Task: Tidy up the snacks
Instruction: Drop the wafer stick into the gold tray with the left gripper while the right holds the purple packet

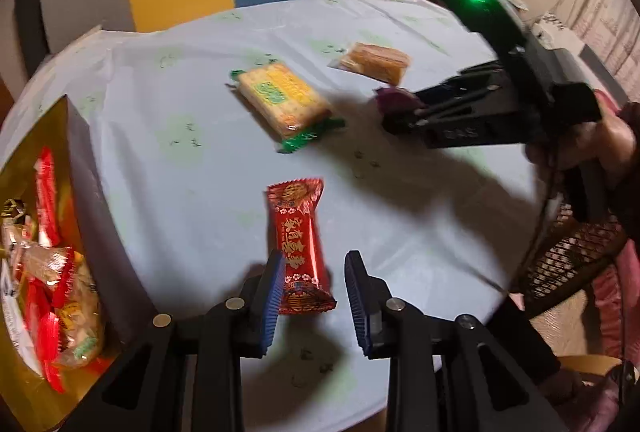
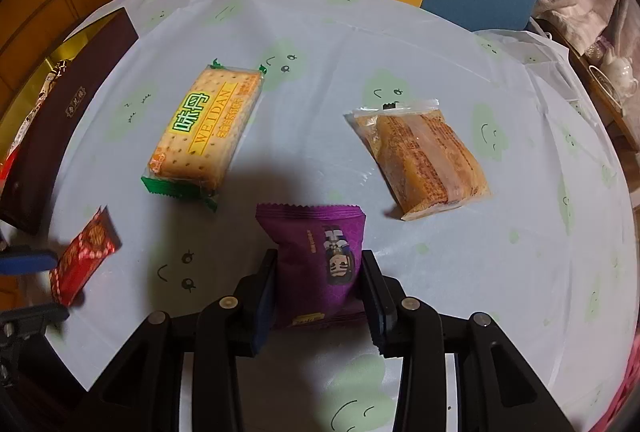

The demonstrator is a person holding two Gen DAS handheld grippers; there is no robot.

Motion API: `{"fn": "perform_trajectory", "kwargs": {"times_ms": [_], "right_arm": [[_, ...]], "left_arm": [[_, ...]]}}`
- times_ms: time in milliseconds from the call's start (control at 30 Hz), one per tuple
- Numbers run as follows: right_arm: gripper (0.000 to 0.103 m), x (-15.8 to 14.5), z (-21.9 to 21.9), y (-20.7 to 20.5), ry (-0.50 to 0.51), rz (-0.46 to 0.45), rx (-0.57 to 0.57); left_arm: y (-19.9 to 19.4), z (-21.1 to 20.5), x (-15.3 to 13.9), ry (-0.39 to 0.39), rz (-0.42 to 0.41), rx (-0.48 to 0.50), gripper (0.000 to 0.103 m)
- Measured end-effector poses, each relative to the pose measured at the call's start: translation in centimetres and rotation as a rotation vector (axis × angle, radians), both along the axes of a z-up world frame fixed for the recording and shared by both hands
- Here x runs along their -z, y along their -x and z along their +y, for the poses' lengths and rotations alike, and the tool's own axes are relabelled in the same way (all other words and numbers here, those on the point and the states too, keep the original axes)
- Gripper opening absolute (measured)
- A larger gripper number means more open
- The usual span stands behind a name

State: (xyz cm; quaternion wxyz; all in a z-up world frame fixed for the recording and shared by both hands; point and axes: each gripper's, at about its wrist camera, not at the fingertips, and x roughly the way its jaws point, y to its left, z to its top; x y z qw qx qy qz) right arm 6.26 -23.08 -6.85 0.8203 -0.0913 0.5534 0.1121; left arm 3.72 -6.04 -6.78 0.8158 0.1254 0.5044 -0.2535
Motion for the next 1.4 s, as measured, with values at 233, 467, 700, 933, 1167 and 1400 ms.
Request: {"fn": "perform_trajectory", "kwargs": {"times_ms": [233,467,700,933,1167,1400], "right_arm": [[0.040,0.0,0.1,0.1,0.000,0.000,-0.001],[0.041,0.0,0.0,0.0,-0.001,0.003,-0.006],[0.041,0.1,0.1,0.0,0.005,0.002,-0.008],[0.040,0.2,0.4,0.0,0.023,-0.008,-0.025],[0.040,0.3,0.2,-0.1,0.014,-0.002,-0.020],[0.040,0.2,0.4,0.0,0.032,-0.015,-0.032]], "left_arm": [[-1.1,0.8,-0.7,0.016,0.039,-0.037,0.031],[-1.6,0.1,-0.2,0.020,0.065,-0.035,0.031],[-1.9,-1.3,1.0,-0.017,0.097,0.002,0.033],[-1.6,-0.3,0.4,0.062,0.046,-0.049,0.022],[-0.2,5.2,-4.8,0.185,-0.097,-0.180,0.022],[-1.6,15.4,-7.1,0.216,-0.197,-0.502,0.023]]}}
